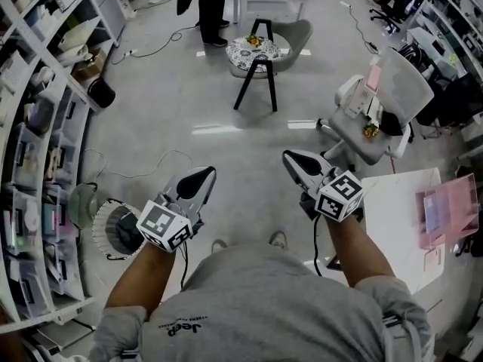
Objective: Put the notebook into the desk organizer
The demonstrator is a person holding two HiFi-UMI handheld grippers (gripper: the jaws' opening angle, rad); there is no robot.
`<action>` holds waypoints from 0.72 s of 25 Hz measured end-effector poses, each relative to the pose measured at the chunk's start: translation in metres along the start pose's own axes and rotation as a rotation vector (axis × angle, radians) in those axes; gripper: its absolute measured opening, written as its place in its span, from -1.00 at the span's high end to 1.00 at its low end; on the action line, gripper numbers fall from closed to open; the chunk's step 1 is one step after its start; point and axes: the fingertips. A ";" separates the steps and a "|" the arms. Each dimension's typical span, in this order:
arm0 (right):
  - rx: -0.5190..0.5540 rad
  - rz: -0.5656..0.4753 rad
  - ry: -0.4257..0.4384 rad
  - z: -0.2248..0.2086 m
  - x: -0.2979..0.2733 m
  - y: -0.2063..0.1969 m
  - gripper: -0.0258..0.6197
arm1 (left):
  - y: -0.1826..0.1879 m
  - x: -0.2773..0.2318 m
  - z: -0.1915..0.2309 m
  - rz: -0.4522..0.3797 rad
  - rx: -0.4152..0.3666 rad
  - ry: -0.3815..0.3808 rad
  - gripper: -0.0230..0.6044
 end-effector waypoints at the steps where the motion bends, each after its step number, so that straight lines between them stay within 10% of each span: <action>1: 0.008 0.004 0.002 0.002 -0.001 -0.002 0.92 | -0.001 0.004 0.001 0.002 -0.007 0.010 0.74; 18: 0.018 0.047 0.031 0.001 0.028 -0.006 0.92 | 0.010 -0.001 -0.022 -0.023 -0.028 0.058 0.74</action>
Point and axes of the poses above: the fingertips, and each gripper's own axes: x backward along the fingers, z to its left, y out of its top, and after that the axes turned 14 degrees about -x, right-handed
